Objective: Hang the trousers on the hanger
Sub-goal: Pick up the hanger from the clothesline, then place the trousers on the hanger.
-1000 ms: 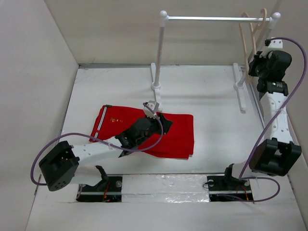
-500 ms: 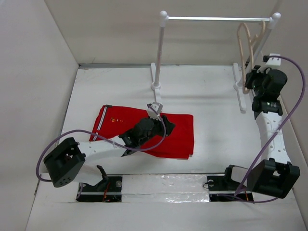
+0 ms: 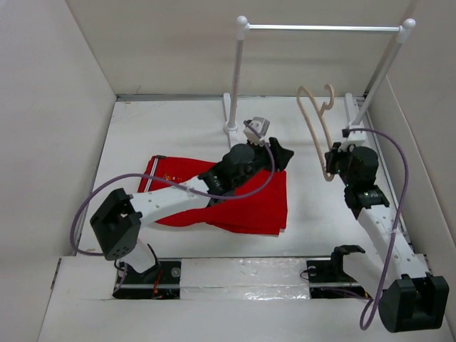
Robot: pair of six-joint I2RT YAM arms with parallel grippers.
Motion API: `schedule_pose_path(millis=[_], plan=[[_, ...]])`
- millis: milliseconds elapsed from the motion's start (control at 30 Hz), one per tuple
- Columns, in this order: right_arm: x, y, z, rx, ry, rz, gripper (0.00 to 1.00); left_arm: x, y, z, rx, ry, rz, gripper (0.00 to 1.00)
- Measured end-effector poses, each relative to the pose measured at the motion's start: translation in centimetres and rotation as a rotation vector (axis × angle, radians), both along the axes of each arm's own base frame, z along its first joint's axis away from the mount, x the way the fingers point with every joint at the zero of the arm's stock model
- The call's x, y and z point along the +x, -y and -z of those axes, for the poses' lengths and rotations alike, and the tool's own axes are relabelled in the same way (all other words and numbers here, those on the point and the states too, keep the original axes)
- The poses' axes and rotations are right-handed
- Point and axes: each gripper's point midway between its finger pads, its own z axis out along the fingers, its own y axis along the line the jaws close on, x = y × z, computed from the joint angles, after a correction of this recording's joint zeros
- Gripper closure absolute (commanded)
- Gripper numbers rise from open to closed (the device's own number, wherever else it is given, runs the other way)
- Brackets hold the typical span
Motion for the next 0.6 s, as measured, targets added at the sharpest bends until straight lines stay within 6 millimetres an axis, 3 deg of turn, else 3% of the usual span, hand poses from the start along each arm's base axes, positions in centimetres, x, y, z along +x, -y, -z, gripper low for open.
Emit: schedule_pose_path(millis=[133, 267, 433, 600], plan=[[-2.2, -3.3, 4.1, -0.004, -0.069, -0.066, 1.00, 2.6, 3.3, -1.0, 0.029, 0.018, -0.017, 0.58], [-4.0, -5.3, 7.4, -0.023, -0.142, -0.097, 1.00, 5.2, 5.7, 0.0, 0.095, 0.019, -0.052, 0.57], [-4.8, -7.1, 8.2, -0.040, -0.156, -0.111, 1.00, 7.5, 7.7, 1.5, 0.165, 0.007, -0.076, 0.57], [-5.4, -8.1, 8.9, -0.062, -0.163, -0.106, 1.00, 9.4, 8.3, 2.8, 0.230, -0.005, -0.122, 0.60]])
